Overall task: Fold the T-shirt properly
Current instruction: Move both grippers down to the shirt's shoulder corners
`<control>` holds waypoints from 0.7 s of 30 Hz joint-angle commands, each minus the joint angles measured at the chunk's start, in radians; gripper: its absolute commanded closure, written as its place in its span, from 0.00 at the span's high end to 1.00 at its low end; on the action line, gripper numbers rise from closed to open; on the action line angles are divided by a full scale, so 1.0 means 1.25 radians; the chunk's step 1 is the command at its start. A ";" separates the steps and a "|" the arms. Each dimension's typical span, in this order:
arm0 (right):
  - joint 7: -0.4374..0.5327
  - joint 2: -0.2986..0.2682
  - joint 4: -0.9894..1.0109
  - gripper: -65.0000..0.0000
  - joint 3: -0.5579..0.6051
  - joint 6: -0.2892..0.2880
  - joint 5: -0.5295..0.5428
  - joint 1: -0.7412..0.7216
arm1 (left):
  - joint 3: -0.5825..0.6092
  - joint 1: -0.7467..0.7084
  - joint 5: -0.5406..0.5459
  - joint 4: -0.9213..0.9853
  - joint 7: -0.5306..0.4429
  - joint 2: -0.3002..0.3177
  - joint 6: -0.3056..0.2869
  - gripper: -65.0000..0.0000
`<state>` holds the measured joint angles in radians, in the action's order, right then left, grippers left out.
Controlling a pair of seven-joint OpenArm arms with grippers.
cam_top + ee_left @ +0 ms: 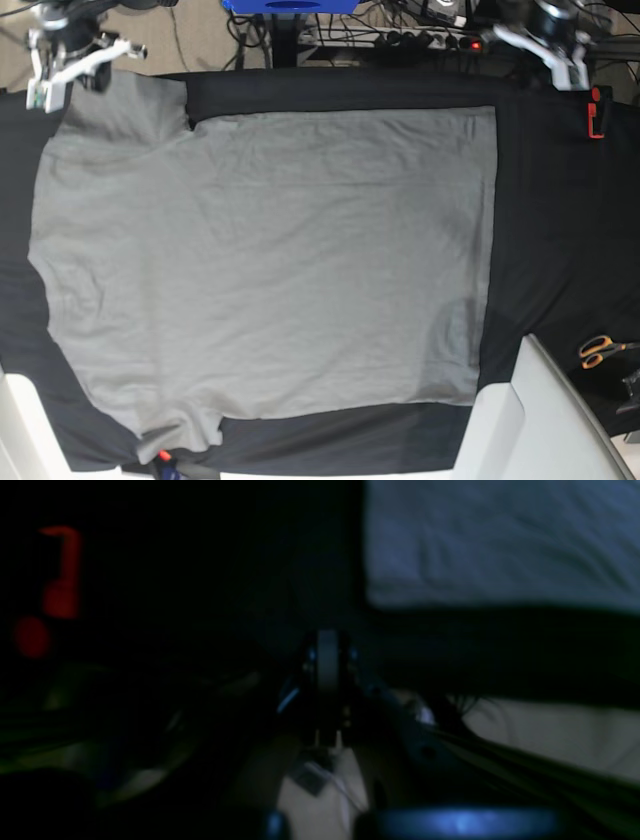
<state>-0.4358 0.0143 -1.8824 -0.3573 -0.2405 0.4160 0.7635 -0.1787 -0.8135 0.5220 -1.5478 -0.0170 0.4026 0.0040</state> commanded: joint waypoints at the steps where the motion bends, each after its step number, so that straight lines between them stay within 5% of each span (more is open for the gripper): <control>1: 0.013 -0.003 -0.011 0.10 -0.022 -0.057 0.032 -0.005 | -0.025 0.002 0.003 -0.027 0.024 0.009 0.000 0.00; 4: 0.009 -0.002 0.004 0.29 -0.066 -0.223 0.094 -0.036 | -0.075 0.013 -0.002 -0.066 0.123 0.014 -0.014 0.11; 8: -0.058 -0.002 0.035 0.60 -0.147 -0.366 0.161 -0.093 | -0.174 0.014 -0.001 -0.088 0.133 -0.008 -0.091 0.12; 12: -0.163 -0.002 0.119 0.83 -0.244 -0.366 0.212 -0.176 | -0.247 0.049 -0.003 -0.075 0.141 -0.039 -0.107 0.12; 16: -0.257 -0.005 0.213 0.84 -0.352 -0.366 0.214 -0.263 | -0.271 0.051 -0.003 -0.055 0.141 -0.042 -0.107 0.12; 21: -0.306 -0.077 0.348 0.84 -0.430 -0.366 0.214 -0.329 | -0.271 0.051 -0.003 -0.051 0.141 -0.042 -0.107 0.12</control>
<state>-0.8318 -0.0669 -1.4353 -0.8864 -0.6907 0.6704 0.3466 -0.5087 -0.7395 0.5129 -1.5993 0.1768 0.3363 -0.1345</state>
